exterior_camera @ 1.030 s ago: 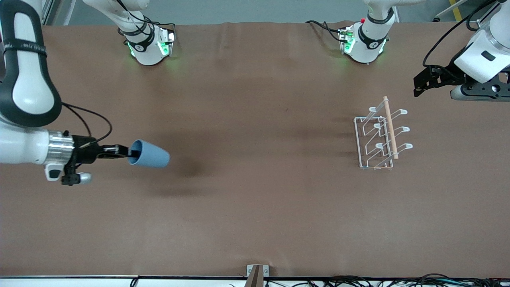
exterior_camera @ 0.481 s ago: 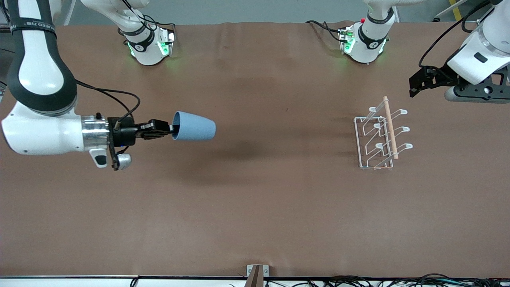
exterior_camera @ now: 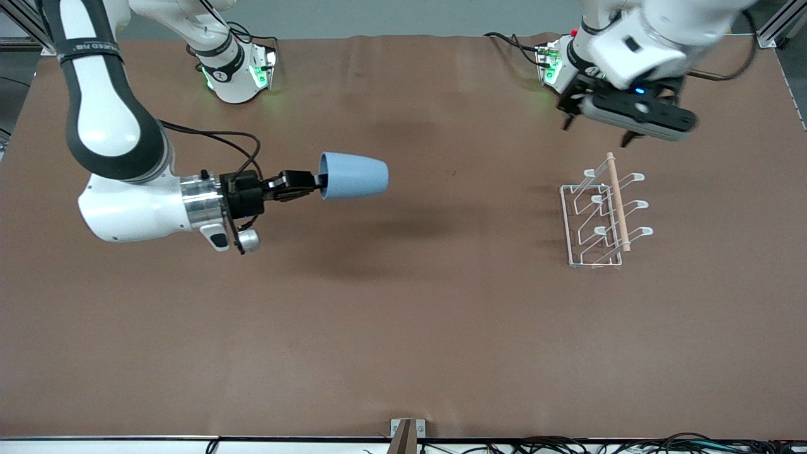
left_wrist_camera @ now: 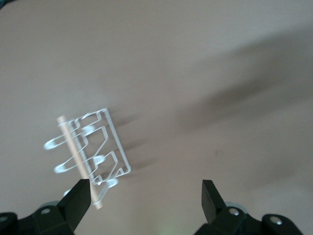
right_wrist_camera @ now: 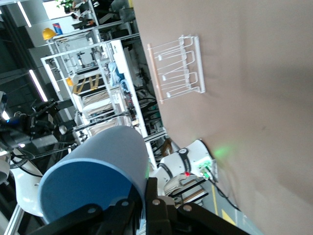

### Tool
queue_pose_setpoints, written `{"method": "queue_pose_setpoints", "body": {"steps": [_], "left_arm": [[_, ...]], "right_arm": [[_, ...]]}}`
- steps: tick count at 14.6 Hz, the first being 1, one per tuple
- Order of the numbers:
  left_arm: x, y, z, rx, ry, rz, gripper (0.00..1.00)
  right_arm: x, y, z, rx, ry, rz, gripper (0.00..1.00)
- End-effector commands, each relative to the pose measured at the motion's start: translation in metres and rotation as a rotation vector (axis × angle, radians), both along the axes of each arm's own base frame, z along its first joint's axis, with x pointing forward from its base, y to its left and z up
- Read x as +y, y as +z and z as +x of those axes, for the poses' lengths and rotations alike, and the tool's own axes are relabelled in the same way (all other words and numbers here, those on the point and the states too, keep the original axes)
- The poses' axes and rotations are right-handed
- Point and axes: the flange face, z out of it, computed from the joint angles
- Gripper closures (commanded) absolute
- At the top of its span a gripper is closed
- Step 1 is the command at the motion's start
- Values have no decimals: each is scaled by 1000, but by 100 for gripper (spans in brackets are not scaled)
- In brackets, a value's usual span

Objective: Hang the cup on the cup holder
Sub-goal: 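Lift the blue cup with the right gripper toward the table middle, then grasp the cup base with the left gripper while the right gripper holds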

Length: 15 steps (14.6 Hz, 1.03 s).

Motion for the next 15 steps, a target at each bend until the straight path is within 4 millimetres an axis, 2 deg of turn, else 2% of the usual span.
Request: {"method": "queue_pose_setpoints", "body": {"steps": [1,3,5,7,9,12,15], "left_arm": [[-60,2,4,-13,-109,-30,0],[-103,10,-4,-45,-186,-60,0],[-130,14,-12,-98,-232,-96,0],[-158,6,-22,-115,-277,-114,0],[-184,-10,-23,-132,-327,-133,0],[-202,-34,-6,-183,-471,-149,0],[-214,-53,4,-213,-528,-164,1]], "right_arm": [[25,-11,-7,32,-21,35,97],[40,-19,-10,44,-51,42,99],[50,-21,-13,58,-50,60,99],[51,-27,-12,72,-54,65,99],[52,-28,-13,76,-52,66,99],[53,-34,-13,87,-43,65,99],[53,-35,-13,88,-40,67,99]]}}
